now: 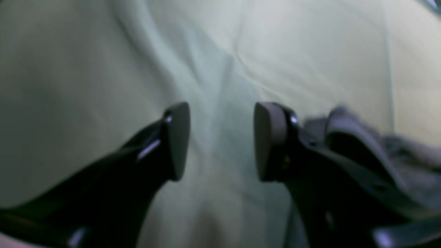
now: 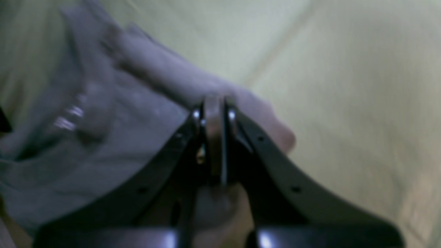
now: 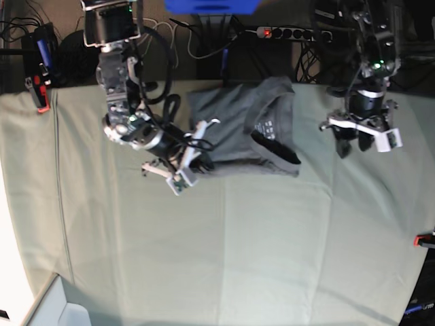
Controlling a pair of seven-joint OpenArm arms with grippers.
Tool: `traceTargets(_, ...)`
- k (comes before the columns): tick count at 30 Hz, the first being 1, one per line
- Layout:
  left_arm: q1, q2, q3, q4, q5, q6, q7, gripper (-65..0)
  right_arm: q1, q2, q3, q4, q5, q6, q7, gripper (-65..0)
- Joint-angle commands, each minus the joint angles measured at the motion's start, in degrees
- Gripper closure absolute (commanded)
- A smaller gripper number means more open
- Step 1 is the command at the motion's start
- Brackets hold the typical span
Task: Layout the t-shirt on the table in an organized manner, then fold the t-shirt properly
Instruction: 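Grasp the stack's collar edge with the left gripper beside the right gripper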
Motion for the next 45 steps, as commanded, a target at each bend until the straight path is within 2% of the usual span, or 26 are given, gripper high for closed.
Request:
traceTargets(1,-0.32,-0.26,0.01,0.71,-0.24,-0.28,0.24,-34.2,1.09,-0.13,0.4,0.86,0.59,-0.05,1.28,-0.4)
traceTargets(4,-0.41,-0.26,0.28,0.71,-0.33,-0.37,3.76,-43.0,1.09,-0.04,1.02,0.59,0.59,-0.05,1.28,-0.4)
traceTargets(7,-0.32,-0.18,0.28,0.71,-0.33,-0.37,4.28,-49.4,1.17,0.22,1.28,0.68,0.68,-0.05,1.28,-0.4)
traceTargets(12,-0.23,-0.18,-0.07,0.71,-0.33,-0.37,4.28,-49.4,-0.06,-0.13,1.11,4.99,0.68,0.03,1.19,-0.2)
traceTargets(16,0.03,0.09,0.37,1.24,-0.95,-0.46,4.72,-49.4,-2.43,-1.8,1.11,11.41,0.68,0.03,1.28,-0.4)
traceTargets(18,0.21,1.23,0.37,1.24,-3.58,-0.46,4.81,-49.8,-3.66,-1.89,1.11,14.13,0.68,0.03,1.28,-0.4)
traceTargets(25,2.23,1.14,0.45,1.32,-16.07,-0.46,5.16,-49.9,-5.33,-1.54,1.28,15.36,0.59,0.03,0.93,-0.4)
traceTargets(29,2.05,-0.18,0.8,1.15,-19.67,-0.46,11.32,-50.0,-6.21,-0.83,1.02,15.36,0.59,0.03,0.84,-0.4)
traceTargets(34,-2.34,-0.35,0.8,-1.31,-22.13,-0.46,18.44,-50.0,-6.3,-0.83,1.11,15.36,0.51,0.03,0.84,-0.4)
traceTargets(39,-5.24,-0.35,1.07,-3.07,-21.96,-0.46,21.6,-49.9,-6.47,-0.83,1.19,15.36,0.42,0.03,0.84,-0.4)
traceTargets(45,-6.03,-1.67,6.87,-4.57,-21.61,-0.46,21.43,-49.8,-6.56,-0.83,1.28,15.36,0.42,0.03,0.84,-0.4)
